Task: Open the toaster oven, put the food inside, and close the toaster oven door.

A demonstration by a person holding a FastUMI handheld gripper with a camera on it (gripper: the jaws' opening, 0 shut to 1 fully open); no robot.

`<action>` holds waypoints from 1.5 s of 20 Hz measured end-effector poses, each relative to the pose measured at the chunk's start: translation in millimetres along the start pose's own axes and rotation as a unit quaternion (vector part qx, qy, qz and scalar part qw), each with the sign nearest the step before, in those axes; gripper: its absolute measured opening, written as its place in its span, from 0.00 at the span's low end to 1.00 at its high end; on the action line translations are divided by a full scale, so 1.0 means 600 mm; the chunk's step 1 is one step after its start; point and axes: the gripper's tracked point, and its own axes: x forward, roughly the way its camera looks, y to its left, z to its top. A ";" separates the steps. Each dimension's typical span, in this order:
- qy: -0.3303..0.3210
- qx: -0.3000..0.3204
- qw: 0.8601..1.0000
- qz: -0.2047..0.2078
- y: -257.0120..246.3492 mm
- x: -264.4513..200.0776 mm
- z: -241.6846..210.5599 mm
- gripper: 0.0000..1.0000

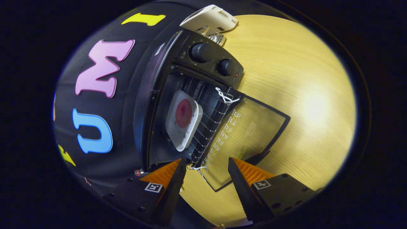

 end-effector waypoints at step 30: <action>-0.002 -0.493 0.858 -0.147 -0.162 0.055 -0.065 0.99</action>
